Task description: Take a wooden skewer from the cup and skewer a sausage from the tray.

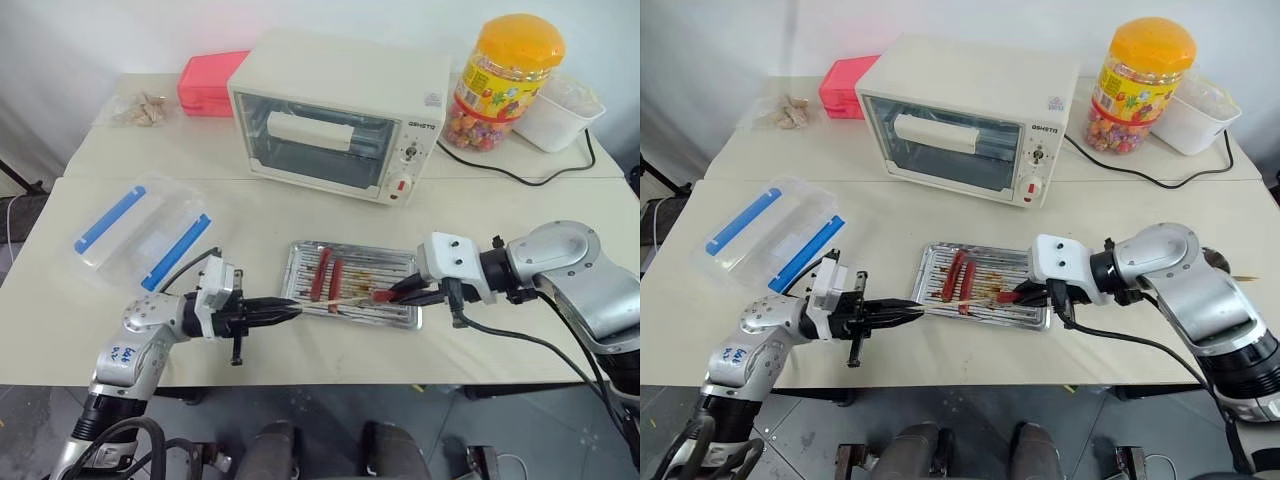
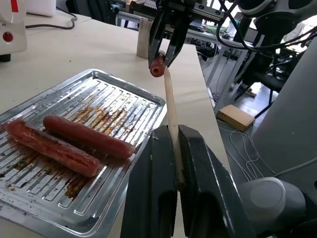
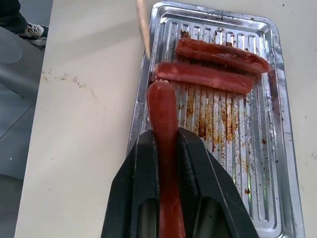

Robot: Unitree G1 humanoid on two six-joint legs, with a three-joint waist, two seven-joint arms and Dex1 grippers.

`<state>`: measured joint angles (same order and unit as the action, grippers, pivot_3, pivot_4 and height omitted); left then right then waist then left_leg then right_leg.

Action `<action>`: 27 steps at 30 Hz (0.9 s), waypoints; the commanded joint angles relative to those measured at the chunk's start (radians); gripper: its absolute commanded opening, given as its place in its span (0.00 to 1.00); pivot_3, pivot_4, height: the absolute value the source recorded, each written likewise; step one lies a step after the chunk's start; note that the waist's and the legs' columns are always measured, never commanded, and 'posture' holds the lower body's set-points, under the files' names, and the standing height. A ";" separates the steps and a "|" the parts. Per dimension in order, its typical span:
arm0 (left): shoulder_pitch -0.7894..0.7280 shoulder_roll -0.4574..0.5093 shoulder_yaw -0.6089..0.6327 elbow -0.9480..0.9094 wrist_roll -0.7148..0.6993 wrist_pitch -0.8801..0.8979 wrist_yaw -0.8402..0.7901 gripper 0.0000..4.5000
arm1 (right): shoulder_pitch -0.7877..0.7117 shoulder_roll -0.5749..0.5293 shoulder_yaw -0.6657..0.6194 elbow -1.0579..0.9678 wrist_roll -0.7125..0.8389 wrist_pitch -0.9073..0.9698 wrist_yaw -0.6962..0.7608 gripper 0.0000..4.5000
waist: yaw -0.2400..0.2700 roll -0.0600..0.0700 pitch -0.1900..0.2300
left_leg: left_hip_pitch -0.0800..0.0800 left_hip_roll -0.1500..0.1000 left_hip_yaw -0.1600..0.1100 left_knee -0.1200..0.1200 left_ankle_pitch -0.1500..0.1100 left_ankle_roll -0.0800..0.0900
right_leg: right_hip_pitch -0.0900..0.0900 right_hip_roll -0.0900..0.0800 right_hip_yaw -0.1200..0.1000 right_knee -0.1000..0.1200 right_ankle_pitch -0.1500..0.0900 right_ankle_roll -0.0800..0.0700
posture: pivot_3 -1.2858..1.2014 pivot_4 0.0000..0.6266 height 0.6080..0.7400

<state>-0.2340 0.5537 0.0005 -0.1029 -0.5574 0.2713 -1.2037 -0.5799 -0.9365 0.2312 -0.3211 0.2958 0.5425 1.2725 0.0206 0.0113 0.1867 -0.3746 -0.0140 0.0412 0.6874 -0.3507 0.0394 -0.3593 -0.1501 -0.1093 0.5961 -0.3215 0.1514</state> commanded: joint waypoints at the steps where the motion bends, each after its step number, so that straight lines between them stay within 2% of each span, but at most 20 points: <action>1: 0.000 0.001 0.000 -0.023 -0.006 -0.003 -0.003 0.00 | -0.009 0.011 -0.016 -0.012 0.005 -0.020 -0.001 0.07 | 0.000 0.000 0.000 | 0.000 0.000 0.000 0.000 0.000 0.000 | 0.000 0.000 0.000 0.000 0.000 0.000 | 0.52 0.24 1.00; 27: 0.001 -0.005 -0.010 -0.014 0.001 -0.009 0.009 0.00 | 0.005 0.001 -0.045 -0.033 0.042 -0.022 0.026 0.07 | 0.000 0.000 0.000 | 0.000 0.000 0.000 0.000 0.000 0.000 | 0.000 0.000 0.000 0.000 0.000 0.000 | 0.52 0.24 1.00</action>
<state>-0.2342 0.5530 -0.0101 -0.1025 -0.5547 0.2710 -1.1939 -0.5600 -0.9329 0.2199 -0.3193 0.3216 0.5244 1.2969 0.0208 0.0113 0.1867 -0.3745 -0.0140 0.0411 0.6875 -0.3507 0.0394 -0.3593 -0.1501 -0.1094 0.5963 -0.3215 0.1514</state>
